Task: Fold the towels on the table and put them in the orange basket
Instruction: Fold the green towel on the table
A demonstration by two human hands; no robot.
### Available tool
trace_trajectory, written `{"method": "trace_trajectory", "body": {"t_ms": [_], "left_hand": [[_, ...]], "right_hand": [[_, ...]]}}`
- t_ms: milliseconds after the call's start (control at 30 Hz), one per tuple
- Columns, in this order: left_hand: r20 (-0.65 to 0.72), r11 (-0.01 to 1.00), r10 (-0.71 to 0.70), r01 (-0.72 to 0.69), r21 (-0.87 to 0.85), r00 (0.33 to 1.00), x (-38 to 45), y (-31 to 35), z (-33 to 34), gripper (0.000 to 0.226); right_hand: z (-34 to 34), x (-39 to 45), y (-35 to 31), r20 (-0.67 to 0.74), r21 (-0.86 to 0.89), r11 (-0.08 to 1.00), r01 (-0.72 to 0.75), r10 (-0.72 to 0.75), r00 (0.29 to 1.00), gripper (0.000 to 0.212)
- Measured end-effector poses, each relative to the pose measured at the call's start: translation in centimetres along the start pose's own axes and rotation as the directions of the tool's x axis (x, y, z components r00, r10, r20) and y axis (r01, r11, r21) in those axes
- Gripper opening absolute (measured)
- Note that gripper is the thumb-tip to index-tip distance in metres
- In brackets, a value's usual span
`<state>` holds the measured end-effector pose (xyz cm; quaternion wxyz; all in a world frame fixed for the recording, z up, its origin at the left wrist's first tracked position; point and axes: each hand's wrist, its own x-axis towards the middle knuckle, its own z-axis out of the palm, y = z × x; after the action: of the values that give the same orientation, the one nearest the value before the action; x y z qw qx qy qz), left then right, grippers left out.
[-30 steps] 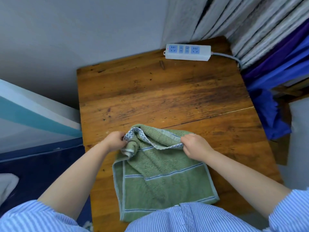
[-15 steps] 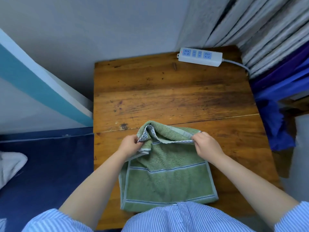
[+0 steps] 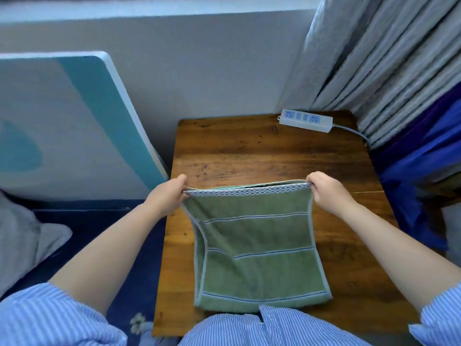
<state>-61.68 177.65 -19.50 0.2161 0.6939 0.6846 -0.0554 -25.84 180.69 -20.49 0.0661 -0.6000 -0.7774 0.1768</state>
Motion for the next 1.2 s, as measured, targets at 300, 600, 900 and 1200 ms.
{"method": "trace_trajectory", "body": {"t_ms": [300,600,900,1200], "left_hand": [[-0.195,0.953,0.117,-0.055,0.298,0.974,-3.0,-1.6,-5.2,0.022],[-0.472,0.958,0.021,0.117,0.26,0.881,-5.0,0.1,-13.0,0.018],[-0.849,0.974,-0.216,0.045,-0.222,0.481,-6.3,6.0,-20.2,0.023],[-0.753,0.96,0.112,0.127,0.251,0.648,-5.6,7.0,-20.5,0.025]], "right_hand": [[-6.5,-1.1,-4.4,-0.113,-0.029,0.99,0.137,-0.14,0.984,0.011],[-12.8,-1.3,-8.2,-0.446,-0.081,0.962,0.259,-0.268,0.854,0.013],[-19.6,-0.3,-10.4,-0.882,0.056,0.967,0.248,-0.068,0.466,0.025],[-20.6,-0.2,-5.9,-0.725,-0.06,0.991,0.121,-0.126,0.677,0.029]]}}
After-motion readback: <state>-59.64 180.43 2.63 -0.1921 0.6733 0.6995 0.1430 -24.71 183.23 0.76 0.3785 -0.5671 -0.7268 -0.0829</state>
